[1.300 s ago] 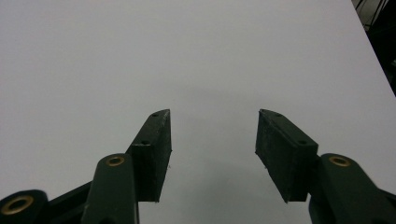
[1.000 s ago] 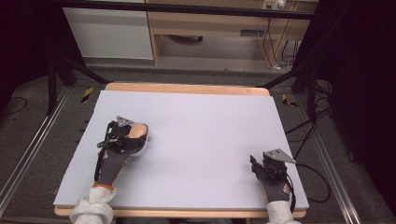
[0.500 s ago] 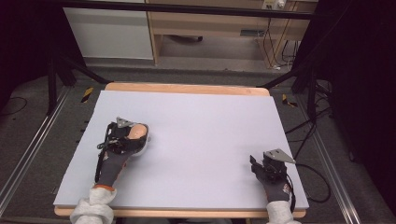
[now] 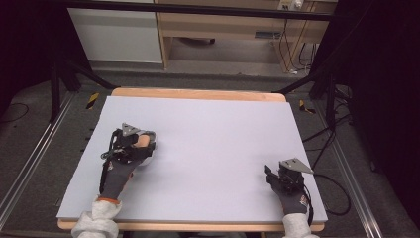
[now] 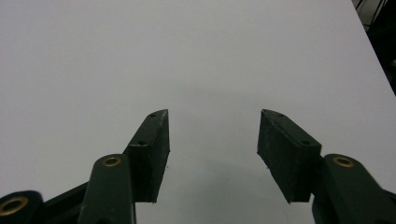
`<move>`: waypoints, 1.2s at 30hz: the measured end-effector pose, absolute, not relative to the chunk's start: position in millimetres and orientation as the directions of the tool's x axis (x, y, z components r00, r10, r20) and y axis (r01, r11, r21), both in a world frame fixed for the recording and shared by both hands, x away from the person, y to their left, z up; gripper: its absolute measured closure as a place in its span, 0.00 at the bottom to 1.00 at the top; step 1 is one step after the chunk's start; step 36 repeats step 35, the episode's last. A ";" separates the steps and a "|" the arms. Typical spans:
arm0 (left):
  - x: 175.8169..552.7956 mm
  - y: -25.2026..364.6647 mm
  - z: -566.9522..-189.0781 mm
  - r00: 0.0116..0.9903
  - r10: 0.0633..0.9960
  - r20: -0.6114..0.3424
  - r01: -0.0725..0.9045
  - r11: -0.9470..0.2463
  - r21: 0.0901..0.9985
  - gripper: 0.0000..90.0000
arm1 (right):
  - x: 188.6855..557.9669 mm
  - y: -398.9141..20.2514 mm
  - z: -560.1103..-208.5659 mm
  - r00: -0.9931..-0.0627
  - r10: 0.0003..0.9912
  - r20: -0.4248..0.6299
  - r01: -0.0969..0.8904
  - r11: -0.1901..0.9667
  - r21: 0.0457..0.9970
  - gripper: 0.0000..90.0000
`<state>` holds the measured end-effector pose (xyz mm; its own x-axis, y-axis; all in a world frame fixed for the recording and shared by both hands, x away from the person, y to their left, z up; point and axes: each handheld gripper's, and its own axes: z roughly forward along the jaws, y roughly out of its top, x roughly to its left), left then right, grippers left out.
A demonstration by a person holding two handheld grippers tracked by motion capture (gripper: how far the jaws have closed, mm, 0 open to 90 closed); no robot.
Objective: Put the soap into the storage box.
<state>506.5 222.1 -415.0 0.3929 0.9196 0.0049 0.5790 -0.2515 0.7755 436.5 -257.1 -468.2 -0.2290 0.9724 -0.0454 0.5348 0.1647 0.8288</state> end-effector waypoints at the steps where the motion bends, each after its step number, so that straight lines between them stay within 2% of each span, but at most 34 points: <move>1: 504.8 222.3 -413.8 0.400 0.917 0.010 0.572 -0.258 0.779 0.33 | 436.5 -257.1 -468.2 -0.229 0.972 -0.046 0.533 0.165 0.830 0.48; 14: 473.0 230.8 -418.5 0.468 0.883 -0.036 0.523 -0.244 0.817 0.31 | 436.2 -259.7 -468.5 -0.220 0.975 -0.034 0.538 0.151 0.829 0.47; 20: 456.1 244.6 -425.1 0.459 0.888 -0.038 0.523 -0.235 0.819 0.30 | 436.1 -261.8 -469.3 -0.215 0.976 -0.029 0.547 0.145 0.824 0.45; 29: 434.9 263.3 -429.2 0.432 0.902 -0.004 0.505 -0.238 0.830 0.28 | 436.6 -267.1 -473.5 -0.194 0.980 -0.040 0.575 0.147 0.805 0.38; 36: 428.3 274.5 -442.0 0.428 0.904 0.010 0.529 -0.259 0.808 0.27 | 437.3 -265.5 -474.7 -0.191 0.979 -0.067 0.592 0.170 0.788 0.34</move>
